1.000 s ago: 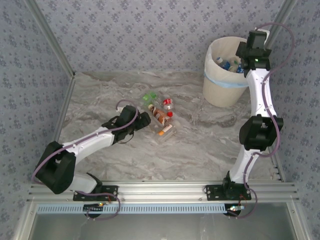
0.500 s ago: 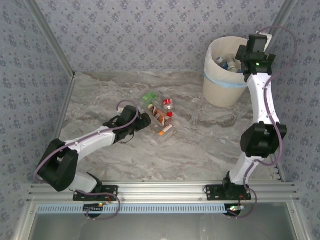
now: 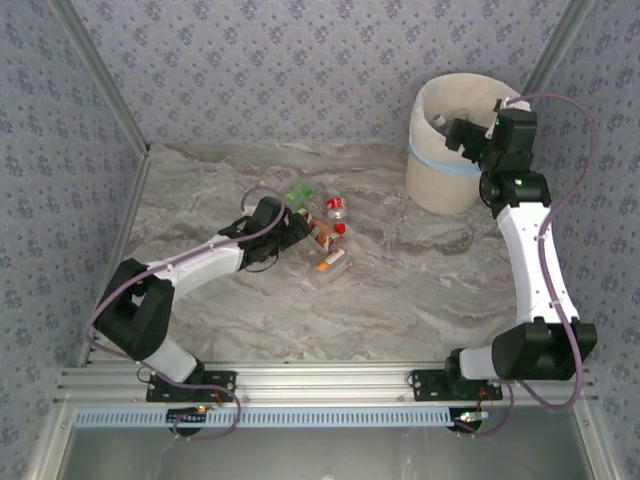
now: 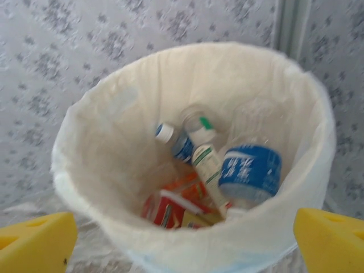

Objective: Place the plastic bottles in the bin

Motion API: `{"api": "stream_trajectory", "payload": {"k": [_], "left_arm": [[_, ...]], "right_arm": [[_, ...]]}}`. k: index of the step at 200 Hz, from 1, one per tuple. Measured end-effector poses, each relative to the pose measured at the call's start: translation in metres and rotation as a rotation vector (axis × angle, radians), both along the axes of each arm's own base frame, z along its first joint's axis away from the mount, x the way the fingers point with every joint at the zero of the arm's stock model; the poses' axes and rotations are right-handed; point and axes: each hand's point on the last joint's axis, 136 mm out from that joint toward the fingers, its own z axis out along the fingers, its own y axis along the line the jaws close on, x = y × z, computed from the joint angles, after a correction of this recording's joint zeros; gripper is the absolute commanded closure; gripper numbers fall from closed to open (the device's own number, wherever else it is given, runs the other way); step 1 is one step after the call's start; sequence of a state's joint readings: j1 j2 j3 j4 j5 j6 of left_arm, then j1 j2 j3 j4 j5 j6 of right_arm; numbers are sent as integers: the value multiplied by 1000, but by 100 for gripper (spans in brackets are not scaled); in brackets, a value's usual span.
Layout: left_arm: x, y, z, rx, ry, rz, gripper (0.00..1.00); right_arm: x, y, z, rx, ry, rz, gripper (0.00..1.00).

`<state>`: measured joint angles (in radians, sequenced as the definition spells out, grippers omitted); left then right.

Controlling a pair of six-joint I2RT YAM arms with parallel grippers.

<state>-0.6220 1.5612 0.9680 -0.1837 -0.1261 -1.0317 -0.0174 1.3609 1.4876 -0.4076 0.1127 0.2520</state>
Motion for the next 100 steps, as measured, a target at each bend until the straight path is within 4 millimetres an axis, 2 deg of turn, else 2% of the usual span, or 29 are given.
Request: {"api": "stream_trajectory", "payload": {"k": [10, 21, 33, 72, 100], "left_arm": [[-2, -3, -3, 9, 27, 4, 5], [-2, -15, -5, 13, 42, -11, 4], [-4, -29, -9, 17, 59, -30, 4], [-14, -52, -26, 65, 129, -65, 7], [-15, -54, -39, 104, 161, -54, 15]], "right_arm": [[-4, 6, -3, 27, -21, 22, 0], [-16, 11, -18, 50, 8, 39, 0], [-26, 15, -26, 68, 22, 49, 0], [-40, 18, -26, 91, 10, 58, 0], [-41, 19, -29, 97, 14, 63, 0]]}}
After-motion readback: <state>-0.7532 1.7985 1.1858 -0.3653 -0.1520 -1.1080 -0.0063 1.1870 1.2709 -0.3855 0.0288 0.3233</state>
